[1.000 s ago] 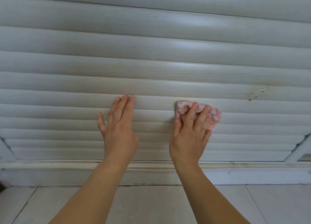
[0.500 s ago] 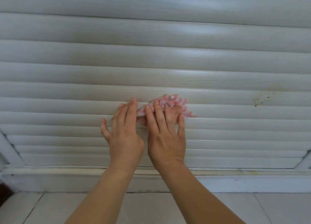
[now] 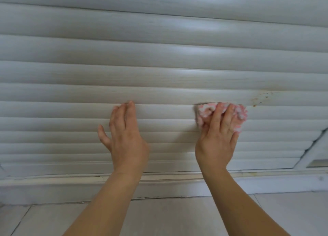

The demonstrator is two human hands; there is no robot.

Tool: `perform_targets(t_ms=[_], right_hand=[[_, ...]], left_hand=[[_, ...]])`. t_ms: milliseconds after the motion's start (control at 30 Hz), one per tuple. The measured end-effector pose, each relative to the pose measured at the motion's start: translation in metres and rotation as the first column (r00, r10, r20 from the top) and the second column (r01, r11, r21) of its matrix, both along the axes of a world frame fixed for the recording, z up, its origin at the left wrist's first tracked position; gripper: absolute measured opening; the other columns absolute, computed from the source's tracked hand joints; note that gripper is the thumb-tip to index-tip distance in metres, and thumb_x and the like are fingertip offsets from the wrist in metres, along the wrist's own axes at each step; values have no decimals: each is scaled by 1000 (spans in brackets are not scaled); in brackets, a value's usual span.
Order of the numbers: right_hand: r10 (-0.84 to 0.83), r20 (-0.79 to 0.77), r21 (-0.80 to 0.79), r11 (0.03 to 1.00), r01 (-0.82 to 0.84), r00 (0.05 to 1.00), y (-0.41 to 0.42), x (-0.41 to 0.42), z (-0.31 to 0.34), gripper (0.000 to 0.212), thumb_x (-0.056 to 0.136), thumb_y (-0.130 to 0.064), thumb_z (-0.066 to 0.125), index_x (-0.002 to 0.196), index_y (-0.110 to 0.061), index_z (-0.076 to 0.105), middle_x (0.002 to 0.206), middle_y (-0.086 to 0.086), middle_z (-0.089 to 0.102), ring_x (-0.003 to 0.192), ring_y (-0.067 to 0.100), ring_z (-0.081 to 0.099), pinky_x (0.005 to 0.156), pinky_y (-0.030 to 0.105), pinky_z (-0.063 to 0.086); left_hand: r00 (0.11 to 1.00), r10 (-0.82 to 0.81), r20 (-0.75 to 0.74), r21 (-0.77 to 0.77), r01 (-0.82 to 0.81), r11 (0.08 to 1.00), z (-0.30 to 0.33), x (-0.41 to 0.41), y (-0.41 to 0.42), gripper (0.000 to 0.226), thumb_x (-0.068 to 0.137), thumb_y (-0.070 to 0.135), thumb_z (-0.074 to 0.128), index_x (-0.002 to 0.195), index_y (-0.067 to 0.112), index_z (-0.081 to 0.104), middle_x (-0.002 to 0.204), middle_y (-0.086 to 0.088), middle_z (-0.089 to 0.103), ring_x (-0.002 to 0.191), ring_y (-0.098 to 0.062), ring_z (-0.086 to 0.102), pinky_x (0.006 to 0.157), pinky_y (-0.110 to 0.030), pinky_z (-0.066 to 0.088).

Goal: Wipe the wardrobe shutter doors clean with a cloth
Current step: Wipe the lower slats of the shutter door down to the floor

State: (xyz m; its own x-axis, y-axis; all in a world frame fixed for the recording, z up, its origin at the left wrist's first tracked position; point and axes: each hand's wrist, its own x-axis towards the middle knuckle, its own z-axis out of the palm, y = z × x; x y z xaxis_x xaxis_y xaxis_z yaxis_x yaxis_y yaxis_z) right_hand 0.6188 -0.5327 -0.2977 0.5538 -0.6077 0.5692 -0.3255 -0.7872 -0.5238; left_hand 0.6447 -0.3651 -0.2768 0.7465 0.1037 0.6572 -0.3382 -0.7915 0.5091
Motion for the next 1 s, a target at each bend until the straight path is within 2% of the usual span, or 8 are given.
perform_targets(t_ms=[133, 233, 367, 433, 633, 767, 867, 1000], right_hand=[[16, 92, -26, 1000, -14, 996, 28, 11, 4, 60, 96, -20, 38, 151, -17, 14, 158, 8, 5, 145, 33, 10, 113, 55, 17], [183, 40, -251, 953, -168, 982, 60, 16, -7, 67, 83, -16, 38, 149, -19, 26, 158, 6, 17, 143, 32, 16, 111, 54, 19], [297, -141, -514, 793, -326, 944, 81, 24, -27, 69, 85, -39, 45, 147, -23, 19, 155, -1, 9, 143, 28, 5, 109, 49, 19], [329, -121, -523, 781, -342, 937, 71, 25, -29, 71, 83, -31, 51, 146, -25, 19, 154, -3, 11, 143, 27, 8, 110, 48, 23], [331, 75, -317, 902, -293, 941, 32, 13, -39, 72, 78, 1, 30, 145, -25, 32, 155, 2, 17, 143, 31, 13, 87, 46, 52], [213, 143, -149, 970, -192, 966, 4, 2, -47, 80, 82, 12, 37, 150, -27, 23, 157, 1, 1, 143, 28, 1, 69, 43, 53], [111, 203, 40, 992, -121, 973, -10, -1, -41, 70, 95, 7, 40, 150, -24, 10, 156, 3, -9, 143, 24, -10, 94, 42, 36], [-80, 352, 323, 946, -41, 932, -15, 10, -37, 55, 100, -3, 38, 150, -8, 16, 157, 20, -3, 145, 31, -2, 114, 36, 13]], left_hand=[[1000, -2, -13, 4, 2, 1000, 0, -2, -7, 90, 65, -19, 46, 145, 18, 29, 151, -3, 25, 141, -19, 18, 110, -53, 2], [1000, 0, -1, 1, 0, 1000, 1, -1, -8, 84, 66, -13, 48, 143, 15, 34, 148, -5, 32, 138, -22, 25, 108, -56, 7], [992, -63, 108, -4, 63, 998, -3, 1, -10, 57, 79, 3, 48, 136, 10, 45, 138, -13, 47, 129, -27, 40, 104, -58, 17], [987, -99, 127, 8, 99, 995, -4, 1, -11, 58, 77, 4, 42, 135, 9, 45, 137, -13, 48, 129, -26, 41, 105, -56, 19], [971, -166, 171, 66, 157, 985, -11, 7, -6, 73, 64, 0, 28, 135, 7, 45, 135, -12, 50, 128, -22, 37, 103, -57, 28], [965, -205, 163, 68, 196, 978, -13, 8, 2, 80, 58, -12, 30, 134, 6, 47, 134, -12, 51, 127, -18, 36, 107, -52, 25], [965, -220, 139, 78, 211, 974, -16, 8, 10, 82, 58, -14, 28, 136, 8, 45, 137, -10, 49, 130, -19, 36, 110, -46, 19], [971, -202, 131, 112, 188, 976, -23, 9, 18, 82, 59, -15, 30, 136, 7, 44, 137, -11, 49, 130, -20, 37, 110, -47, 20]])
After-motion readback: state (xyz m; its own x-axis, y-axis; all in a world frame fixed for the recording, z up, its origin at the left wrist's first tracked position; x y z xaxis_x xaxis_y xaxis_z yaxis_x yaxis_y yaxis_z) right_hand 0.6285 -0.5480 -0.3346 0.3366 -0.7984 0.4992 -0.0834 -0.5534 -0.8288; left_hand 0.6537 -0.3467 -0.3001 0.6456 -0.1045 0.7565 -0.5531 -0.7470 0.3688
